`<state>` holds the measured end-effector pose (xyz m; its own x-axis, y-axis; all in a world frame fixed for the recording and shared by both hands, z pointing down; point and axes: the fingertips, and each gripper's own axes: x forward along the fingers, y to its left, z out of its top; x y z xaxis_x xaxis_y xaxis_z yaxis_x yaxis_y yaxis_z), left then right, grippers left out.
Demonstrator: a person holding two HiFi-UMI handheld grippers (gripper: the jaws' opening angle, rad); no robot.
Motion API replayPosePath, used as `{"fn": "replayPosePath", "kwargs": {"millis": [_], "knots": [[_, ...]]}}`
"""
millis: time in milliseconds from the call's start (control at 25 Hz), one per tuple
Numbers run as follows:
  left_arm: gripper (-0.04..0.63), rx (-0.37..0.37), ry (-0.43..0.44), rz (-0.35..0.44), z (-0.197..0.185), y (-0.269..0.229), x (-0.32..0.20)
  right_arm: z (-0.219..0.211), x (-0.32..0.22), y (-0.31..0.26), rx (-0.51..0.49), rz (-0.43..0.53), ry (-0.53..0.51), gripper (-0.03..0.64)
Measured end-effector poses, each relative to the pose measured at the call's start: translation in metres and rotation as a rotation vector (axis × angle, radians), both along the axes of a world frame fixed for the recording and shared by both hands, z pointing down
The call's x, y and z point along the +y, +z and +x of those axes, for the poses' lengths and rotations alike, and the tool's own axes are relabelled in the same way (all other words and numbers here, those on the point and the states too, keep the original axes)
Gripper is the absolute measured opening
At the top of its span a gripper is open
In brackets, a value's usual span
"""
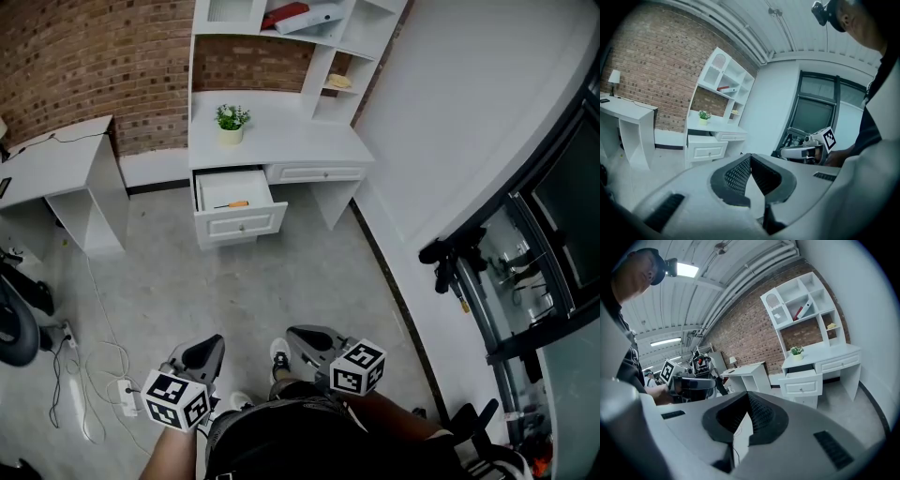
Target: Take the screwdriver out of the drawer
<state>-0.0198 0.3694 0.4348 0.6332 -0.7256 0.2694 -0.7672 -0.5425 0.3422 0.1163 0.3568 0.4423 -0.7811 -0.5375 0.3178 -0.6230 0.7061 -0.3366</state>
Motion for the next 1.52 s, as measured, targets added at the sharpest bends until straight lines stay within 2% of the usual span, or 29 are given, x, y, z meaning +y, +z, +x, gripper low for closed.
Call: {"fn": "replayPosePath", "kwargs": {"millis": [520, 840, 1160, 1520], "knots": [[0.018, -0.002, -0.054, -0.044, -0.005, 0.017, -0.025, -0.005, -0.04, 0.015, -0.031, -0.022, -0.024, 0.005], [0.018, -0.015, -0.054, -0.045, 0.009, 0.012, -0.077, 0.013, -0.091, 0.013, -0.039, -0.031, -0.008, 0.006], [0.018, -0.036, -0.061, -0.081, 0.014, 0.022, -0.13, 0.023, -0.152, 0.025, -0.044, -0.058, -0.007, 0.006], [0.018, -0.066, -0.076, -0.068, 0.022, 0.009, -0.204, 0.026, -0.227, 0.02, -0.08, -0.048, -0.03, 0.005]]}}
